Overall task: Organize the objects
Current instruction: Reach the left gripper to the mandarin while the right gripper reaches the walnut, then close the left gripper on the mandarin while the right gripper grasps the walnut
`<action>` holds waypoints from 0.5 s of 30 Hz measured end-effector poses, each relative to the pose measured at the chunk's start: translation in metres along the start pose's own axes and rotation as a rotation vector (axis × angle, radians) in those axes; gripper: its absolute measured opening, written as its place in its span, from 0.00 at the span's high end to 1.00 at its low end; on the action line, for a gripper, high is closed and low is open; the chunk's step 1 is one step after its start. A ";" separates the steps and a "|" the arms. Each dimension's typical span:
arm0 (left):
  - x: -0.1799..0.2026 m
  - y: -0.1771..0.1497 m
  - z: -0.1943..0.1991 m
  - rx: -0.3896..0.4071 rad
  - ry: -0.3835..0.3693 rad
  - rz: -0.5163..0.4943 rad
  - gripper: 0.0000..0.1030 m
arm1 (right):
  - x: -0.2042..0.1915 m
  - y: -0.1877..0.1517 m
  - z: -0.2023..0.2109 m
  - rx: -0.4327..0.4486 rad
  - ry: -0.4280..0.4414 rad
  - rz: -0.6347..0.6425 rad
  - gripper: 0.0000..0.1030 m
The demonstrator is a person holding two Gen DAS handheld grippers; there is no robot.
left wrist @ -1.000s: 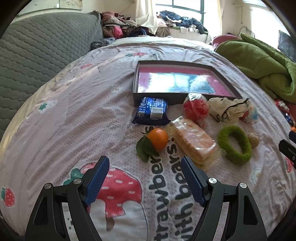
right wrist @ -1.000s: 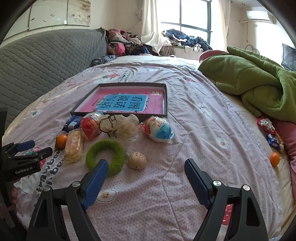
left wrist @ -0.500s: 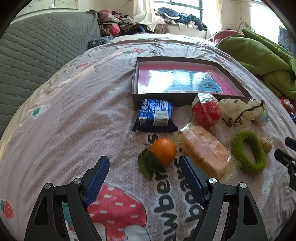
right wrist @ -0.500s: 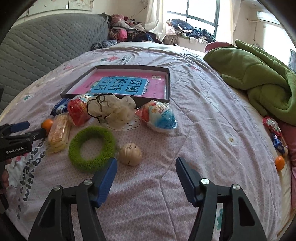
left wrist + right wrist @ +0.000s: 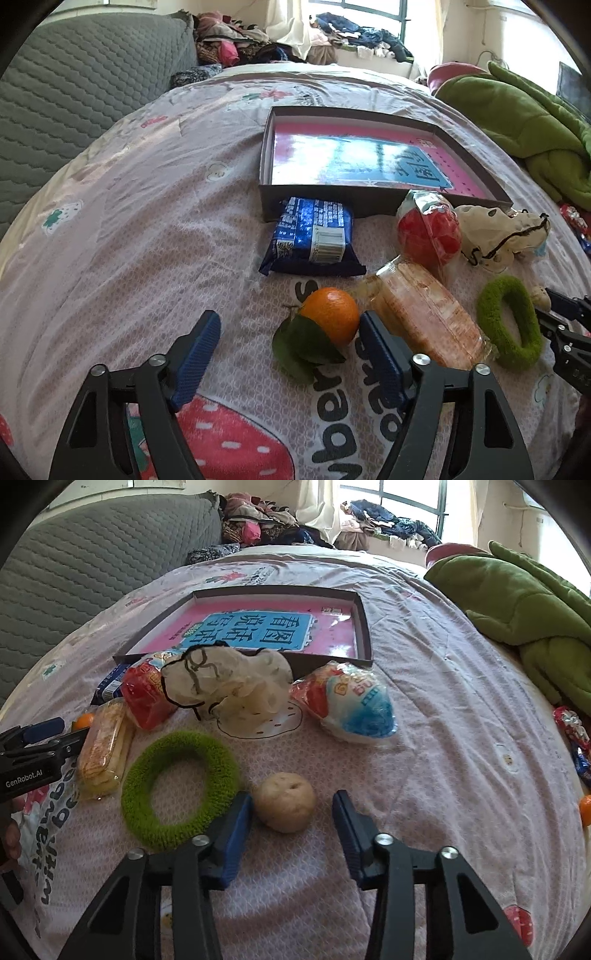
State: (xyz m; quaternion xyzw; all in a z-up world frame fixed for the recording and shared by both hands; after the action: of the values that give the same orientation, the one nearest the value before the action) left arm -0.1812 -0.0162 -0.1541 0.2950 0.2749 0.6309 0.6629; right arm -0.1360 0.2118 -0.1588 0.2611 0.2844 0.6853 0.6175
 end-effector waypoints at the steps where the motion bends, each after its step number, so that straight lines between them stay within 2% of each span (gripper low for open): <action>1: 0.001 0.000 -0.002 0.000 -0.002 -0.004 0.28 | -0.001 0.000 -0.001 0.002 0.002 0.000 0.59; 5: 0.005 -0.004 -0.011 -0.025 -0.008 -0.014 0.42 | -0.003 0.001 -0.003 0.011 0.020 -0.010 0.66; 6: 0.005 -0.005 -0.014 -0.031 -0.011 -0.016 0.47 | -0.003 0.001 -0.003 0.013 0.023 -0.012 0.67; 8: 0.007 -0.005 -0.016 -0.030 -0.015 -0.017 0.49 | -0.004 0.002 -0.004 0.016 0.025 -0.008 0.67; 10: 0.008 -0.003 -0.016 -0.020 -0.019 -0.020 0.57 | -0.004 0.002 -0.004 0.020 0.028 -0.012 0.67; 15: 0.009 -0.001 -0.015 -0.011 -0.043 -0.007 0.63 | -0.004 0.004 -0.003 0.037 0.025 -0.009 0.67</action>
State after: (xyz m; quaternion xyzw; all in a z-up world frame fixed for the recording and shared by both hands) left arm -0.1907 -0.0063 -0.1652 0.3039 0.2580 0.6235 0.6726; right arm -0.1406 0.2071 -0.1577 0.2626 0.3060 0.6804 0.6119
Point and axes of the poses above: each gripper's, at about its wrist camera, not at the fingertips, and z roughly against the way its jaws point, x to its right, y to its top, the point moved 10 cm from there along -z, roughly the way its jaws point, and after that the axes turned 9 degrees about x, right-handed, at the moved point
